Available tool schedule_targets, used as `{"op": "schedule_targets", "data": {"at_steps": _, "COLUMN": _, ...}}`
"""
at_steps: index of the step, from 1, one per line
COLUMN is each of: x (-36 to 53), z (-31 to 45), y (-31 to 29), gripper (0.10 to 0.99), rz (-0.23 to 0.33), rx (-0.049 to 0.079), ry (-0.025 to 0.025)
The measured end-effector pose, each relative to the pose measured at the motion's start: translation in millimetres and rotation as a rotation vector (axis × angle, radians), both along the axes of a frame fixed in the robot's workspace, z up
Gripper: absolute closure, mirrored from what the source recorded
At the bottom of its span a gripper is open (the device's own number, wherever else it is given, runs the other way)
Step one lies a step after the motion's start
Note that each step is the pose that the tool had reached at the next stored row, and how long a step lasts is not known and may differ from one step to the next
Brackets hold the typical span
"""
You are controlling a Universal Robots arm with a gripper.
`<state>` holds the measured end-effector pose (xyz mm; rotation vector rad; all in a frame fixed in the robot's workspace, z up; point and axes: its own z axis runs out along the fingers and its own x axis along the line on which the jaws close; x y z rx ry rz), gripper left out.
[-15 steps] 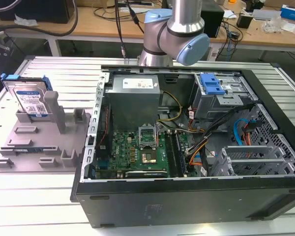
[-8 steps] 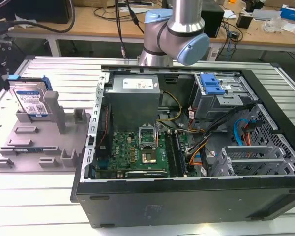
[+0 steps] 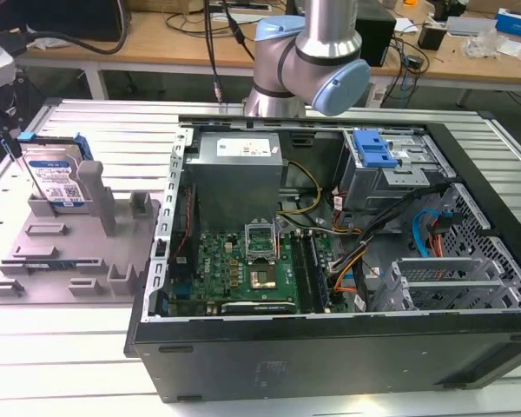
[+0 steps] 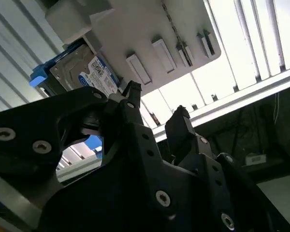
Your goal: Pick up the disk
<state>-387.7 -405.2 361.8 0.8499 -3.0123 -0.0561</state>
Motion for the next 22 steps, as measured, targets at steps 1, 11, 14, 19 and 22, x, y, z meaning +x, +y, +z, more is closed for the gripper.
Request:
{"op": "schedule_targets", "data": {"at_steps": 1, "x": 0.0, "z": -0.2, "y": 0.0, "gripper": 0.604, "rz": 0.033, "rx": 0.0, "ry": -0.0001}}
{"op": "schedule_targets", "data": {"at_steps": 11, "x": 1.6, "z": -0.7, "y": 0.0, "gripper": 0.604, "rz": 0.329, "rx": 0.0, "ry": 0.0}}
{"op": "schedule_targets", "data": {"at_steps": 14, "x": 1.9, "z": -0.9, "y": 0.0, "gripper": 0.604, "rz": 0.388, "rx": 0.0, "ry": -0.0001}}
{"op": "schedule_targets", "data": {"at_steps": 19, "x": 3.1, "z": -1.5, "y": 0.0, "gripper": 0.604, "rz": 0.534, "rx": 0.0, "ry": 0.0}}
{"op": "schedule_targets", "data": {"at_steps": 22, "x": 3.7, "z": -1.9, "y": 0.0, "gripper": 0.604, "rz": 0.611, "rx": 0.0, "ry": -0.0001}}
